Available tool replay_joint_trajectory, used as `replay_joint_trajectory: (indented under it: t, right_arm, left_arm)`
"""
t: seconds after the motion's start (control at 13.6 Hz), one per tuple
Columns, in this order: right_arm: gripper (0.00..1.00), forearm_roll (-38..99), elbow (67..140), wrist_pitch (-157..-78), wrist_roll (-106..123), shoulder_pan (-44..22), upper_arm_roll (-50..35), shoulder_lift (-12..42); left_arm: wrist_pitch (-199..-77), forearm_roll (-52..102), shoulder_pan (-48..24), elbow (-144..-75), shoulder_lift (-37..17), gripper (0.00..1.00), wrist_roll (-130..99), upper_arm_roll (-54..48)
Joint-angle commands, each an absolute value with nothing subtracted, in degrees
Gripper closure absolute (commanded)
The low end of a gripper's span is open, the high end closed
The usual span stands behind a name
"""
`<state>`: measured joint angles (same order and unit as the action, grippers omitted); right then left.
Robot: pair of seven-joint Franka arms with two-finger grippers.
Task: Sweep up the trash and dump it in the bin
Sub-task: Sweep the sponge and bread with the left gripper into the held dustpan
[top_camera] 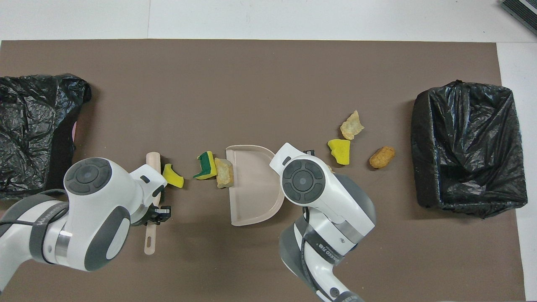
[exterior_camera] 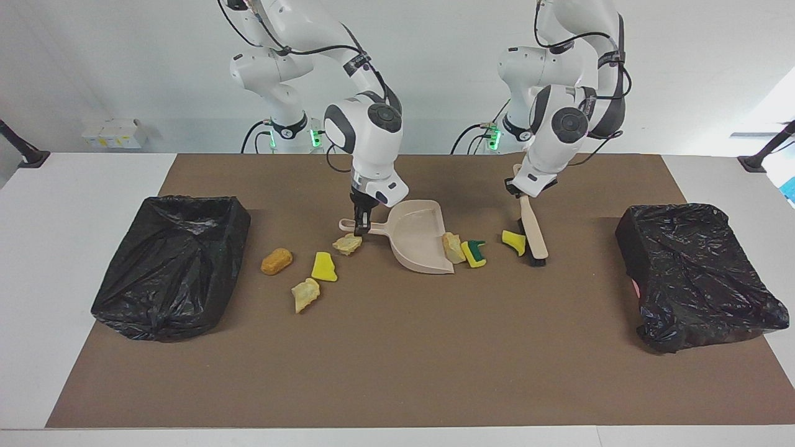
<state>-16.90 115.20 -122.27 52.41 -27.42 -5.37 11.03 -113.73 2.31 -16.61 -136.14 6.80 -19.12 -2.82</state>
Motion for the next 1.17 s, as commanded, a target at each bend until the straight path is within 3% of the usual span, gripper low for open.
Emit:
replay_joint_trajectory:
  t: [0.0,0.73,1.1]
  right_arm:
    - [1.00,-17.32,114.17,-123.13,50.72,-27.60,-5.62,12.13]
    - [1.00,-17.31,113.03,-124.62,46.32,-28.74,-5.62,14.41]
    - [1.00,-17.58,113.03,-125.16,47.37,-27.60,-5.62,14.77]
  left_arm:
    - [-114.79,5.52,-20.11,-135.79,6.33,1.00,-18.37,-2.11]
    - [-116.19,12.21,-32.51,-132.99,6.15,1.00,-11.60,-2.11]
    - [-113.65,14.41,-34.01,-127.36,4.39,1.00,-25.20,-2.02]
